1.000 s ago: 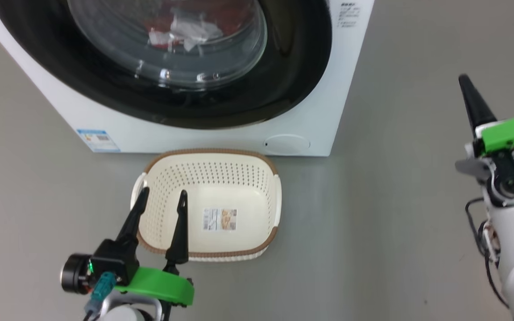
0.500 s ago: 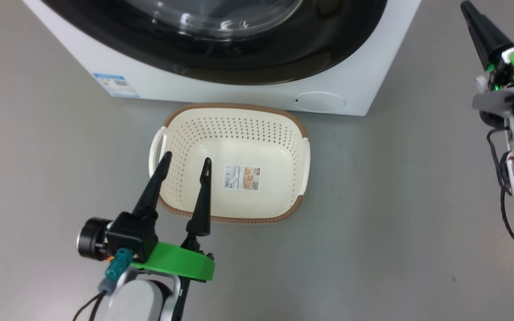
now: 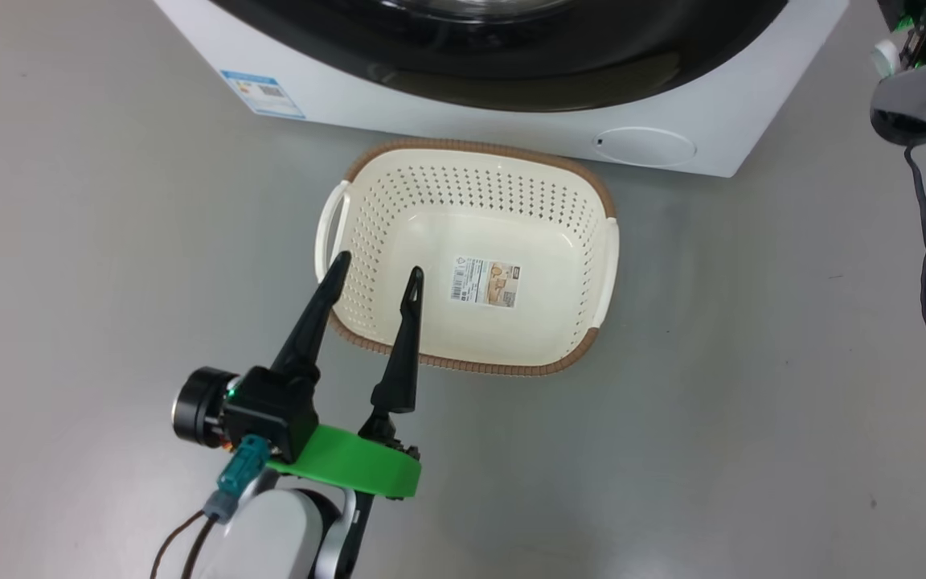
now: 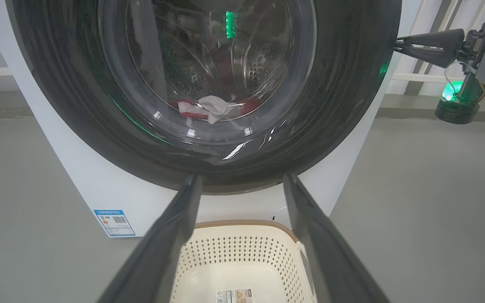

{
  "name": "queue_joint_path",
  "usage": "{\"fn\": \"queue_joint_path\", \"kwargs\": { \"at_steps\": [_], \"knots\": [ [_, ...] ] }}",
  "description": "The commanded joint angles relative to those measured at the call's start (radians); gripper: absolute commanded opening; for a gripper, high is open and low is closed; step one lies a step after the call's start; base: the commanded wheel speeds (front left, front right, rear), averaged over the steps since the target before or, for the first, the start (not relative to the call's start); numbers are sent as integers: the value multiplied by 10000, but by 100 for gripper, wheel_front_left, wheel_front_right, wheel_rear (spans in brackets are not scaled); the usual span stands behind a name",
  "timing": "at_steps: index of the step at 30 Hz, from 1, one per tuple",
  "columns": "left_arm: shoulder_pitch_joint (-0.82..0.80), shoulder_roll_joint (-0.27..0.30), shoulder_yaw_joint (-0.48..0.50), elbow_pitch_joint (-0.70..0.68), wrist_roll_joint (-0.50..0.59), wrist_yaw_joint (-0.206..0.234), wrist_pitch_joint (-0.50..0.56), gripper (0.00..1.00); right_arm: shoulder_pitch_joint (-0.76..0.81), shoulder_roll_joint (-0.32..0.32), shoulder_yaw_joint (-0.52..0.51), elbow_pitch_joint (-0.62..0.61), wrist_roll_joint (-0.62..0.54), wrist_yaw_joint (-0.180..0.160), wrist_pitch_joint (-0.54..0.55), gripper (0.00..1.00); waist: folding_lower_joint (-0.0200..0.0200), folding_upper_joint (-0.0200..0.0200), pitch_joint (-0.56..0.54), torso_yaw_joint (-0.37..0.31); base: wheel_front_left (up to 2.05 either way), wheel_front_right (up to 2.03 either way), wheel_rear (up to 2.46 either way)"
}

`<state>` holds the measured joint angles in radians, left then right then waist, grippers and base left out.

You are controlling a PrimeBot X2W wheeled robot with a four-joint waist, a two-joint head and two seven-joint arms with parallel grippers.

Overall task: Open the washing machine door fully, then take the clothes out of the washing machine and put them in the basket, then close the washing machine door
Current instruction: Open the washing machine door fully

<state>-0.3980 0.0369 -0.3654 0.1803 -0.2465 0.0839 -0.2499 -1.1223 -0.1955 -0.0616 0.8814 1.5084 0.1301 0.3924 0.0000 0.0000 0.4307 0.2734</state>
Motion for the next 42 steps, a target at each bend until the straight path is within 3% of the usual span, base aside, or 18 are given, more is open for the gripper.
{"fn": "queue_joint_path", "kwargs": {
  "at_steps": [1,17,42],
  "knots": [
    [-189,134,214,-294,-62,91,-118,100,-323,96,108,-184,46,6,65,0,0,0,122,126,0,0,0],
    [-228,134,-108,-358,-288,301,-118,100,-1066,125,248,272,64,6,287,0,0,0,337,315,0,0,0],
    [-212,133,-175,-48,-243,393,-118,100,28,241,449,-28,744,6,2674,0,0,0,17,111,0,0,0]
  ]
}}
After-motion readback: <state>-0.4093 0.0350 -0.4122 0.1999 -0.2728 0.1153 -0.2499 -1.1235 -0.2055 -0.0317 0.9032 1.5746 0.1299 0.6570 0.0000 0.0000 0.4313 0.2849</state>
